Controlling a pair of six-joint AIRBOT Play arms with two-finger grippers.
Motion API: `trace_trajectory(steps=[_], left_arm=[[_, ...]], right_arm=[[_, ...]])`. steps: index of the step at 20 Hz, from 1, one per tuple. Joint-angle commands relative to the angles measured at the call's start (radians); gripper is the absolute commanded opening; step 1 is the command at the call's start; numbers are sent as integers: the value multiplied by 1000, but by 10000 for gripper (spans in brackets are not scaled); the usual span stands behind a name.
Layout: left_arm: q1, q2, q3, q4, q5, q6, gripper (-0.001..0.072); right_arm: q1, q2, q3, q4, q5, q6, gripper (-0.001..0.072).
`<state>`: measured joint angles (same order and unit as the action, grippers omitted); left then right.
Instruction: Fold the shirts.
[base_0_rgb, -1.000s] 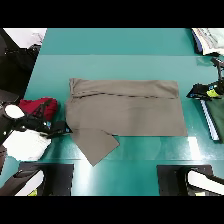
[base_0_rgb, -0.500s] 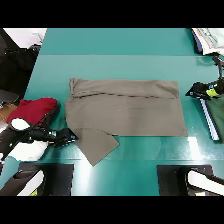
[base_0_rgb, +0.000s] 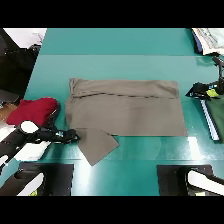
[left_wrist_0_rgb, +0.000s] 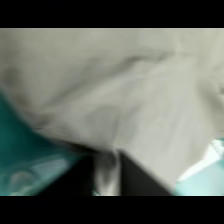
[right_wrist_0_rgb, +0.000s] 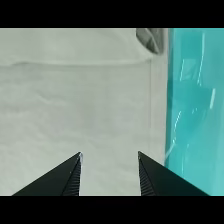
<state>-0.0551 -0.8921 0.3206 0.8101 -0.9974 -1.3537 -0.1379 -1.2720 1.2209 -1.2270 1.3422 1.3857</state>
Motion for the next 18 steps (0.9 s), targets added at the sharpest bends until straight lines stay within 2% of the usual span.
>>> trace_trajectory(steps=[1, 4, 7, 11, 18], left_arm=[[-35, 2, 33, -11, -27, -10, 27], [-35, 2, 110, 2, -84, 0, 26], [-35, 2, 171, 1, -85, 1, 27], [-35, 2, 204, 0, -68, 1, 27], [-35, 2, 204, 0, -67, 1, 27]], right_arm=[[-46, 5, -11, -5, 95, -24, 408], [-167, 78, -163, -6, 102, -34, 408], [-331, 133, -355, -2, 75, -45, 412], [-481, 133, -531, 101, 45, -141, 410], [-391, 131, -655, 158, -109, -146, 410]])
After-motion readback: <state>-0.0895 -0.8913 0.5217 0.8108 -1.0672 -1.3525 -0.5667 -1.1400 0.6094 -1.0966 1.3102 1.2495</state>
